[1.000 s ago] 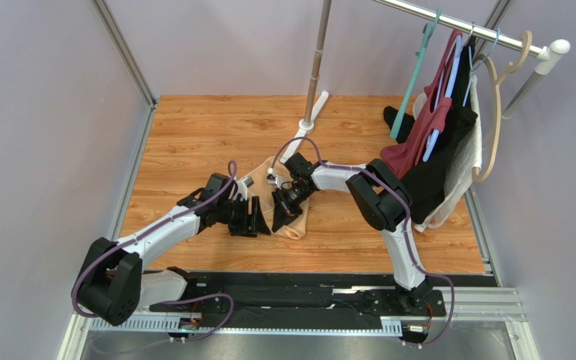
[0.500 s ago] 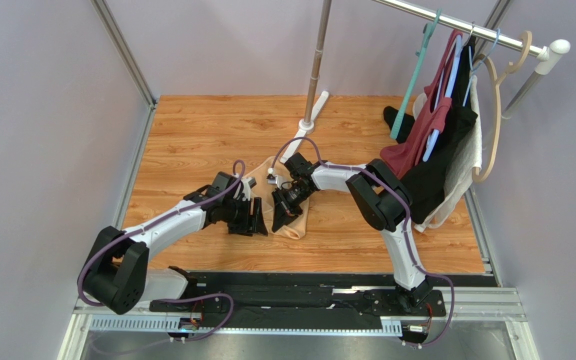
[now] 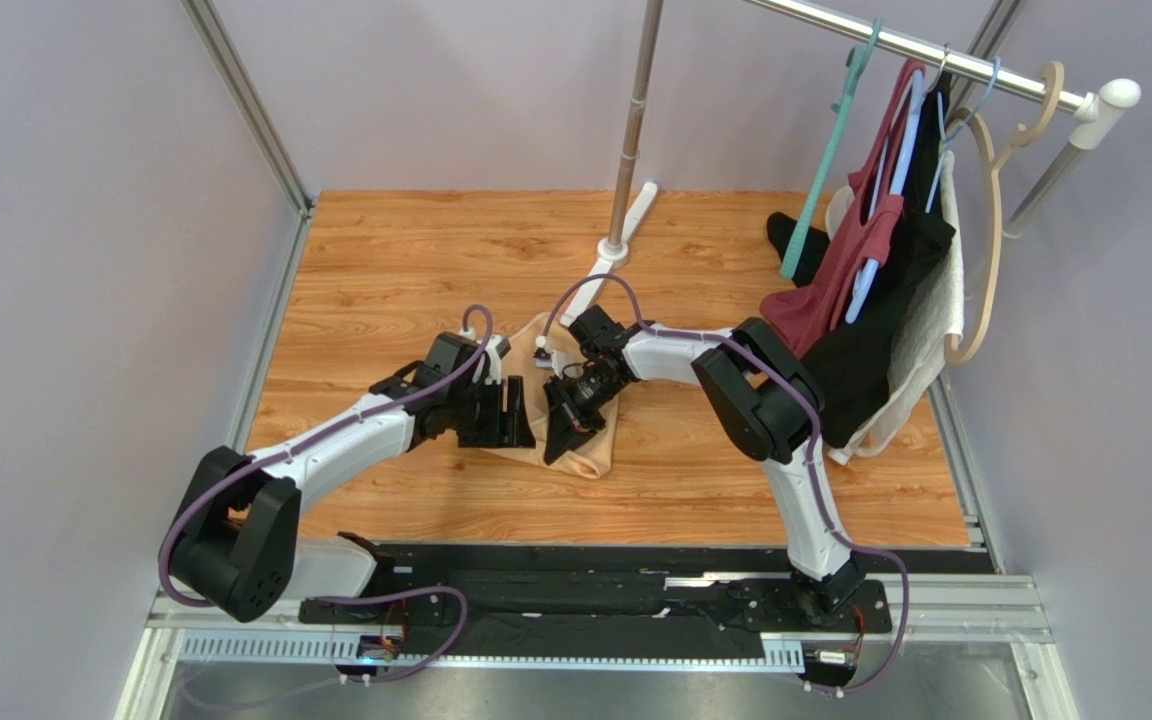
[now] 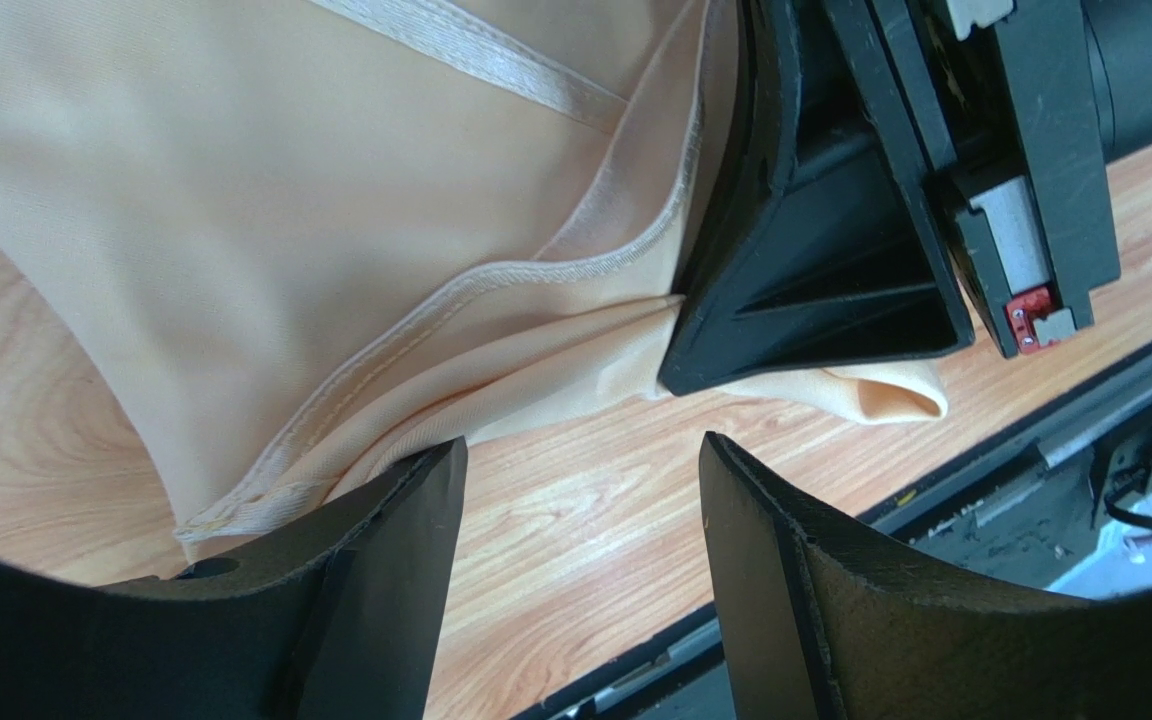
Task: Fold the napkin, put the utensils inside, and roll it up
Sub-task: Roll the napkin with the utensil
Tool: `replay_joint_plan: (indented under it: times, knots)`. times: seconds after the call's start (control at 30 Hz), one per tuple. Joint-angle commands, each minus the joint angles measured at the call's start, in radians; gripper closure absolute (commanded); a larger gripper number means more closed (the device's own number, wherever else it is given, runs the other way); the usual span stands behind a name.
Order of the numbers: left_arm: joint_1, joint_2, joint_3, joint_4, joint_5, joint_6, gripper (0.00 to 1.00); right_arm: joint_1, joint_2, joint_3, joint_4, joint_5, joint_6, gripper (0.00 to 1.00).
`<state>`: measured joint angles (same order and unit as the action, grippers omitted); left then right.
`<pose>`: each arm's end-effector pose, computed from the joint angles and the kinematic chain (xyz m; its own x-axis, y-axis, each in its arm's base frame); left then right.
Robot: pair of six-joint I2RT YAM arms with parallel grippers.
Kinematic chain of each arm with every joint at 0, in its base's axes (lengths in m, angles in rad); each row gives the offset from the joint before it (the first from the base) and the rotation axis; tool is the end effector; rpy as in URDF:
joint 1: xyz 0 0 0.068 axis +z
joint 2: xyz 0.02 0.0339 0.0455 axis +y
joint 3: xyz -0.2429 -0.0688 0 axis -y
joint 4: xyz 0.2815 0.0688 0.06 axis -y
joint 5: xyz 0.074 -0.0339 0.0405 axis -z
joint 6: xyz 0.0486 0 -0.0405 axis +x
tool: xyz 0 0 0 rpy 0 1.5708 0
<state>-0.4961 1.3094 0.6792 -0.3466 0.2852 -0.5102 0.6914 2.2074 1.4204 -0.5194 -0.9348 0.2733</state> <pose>0.2464 -0.1489 0.1308 -0.9267 -0.0313 -0.3745 0.1635 0.8637 -0.4768 0.3083 0.3059 0.0525 -0.8619 -0.5053 -0.0420 -0.3199 0.4776 0.8182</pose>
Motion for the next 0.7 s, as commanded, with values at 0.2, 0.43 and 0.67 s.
replay_joint_plan:
  times: [0.2, 0.43, 0.67]
  knots:
    - [0.014, 0.004, 0.016, 0.050, -0.080, 0.015, 0.33, -0.006, 0.005, 0.003, -0.004, 0.070, 0.003, 1.00]
    - [0.041, 0.025, -0.036, 0.100, -0.089, -0.008, 0.34, -0.004, 0.002, 0.002, -0.007, 0.074, 0.001, 1.00]
    - [0.042, 0.045, -0.056, 0.075, -0.099, -0.037, 0.36, -0.003, -0.014, 0.000, -0.005, 0.079, 0.007, 1.00]
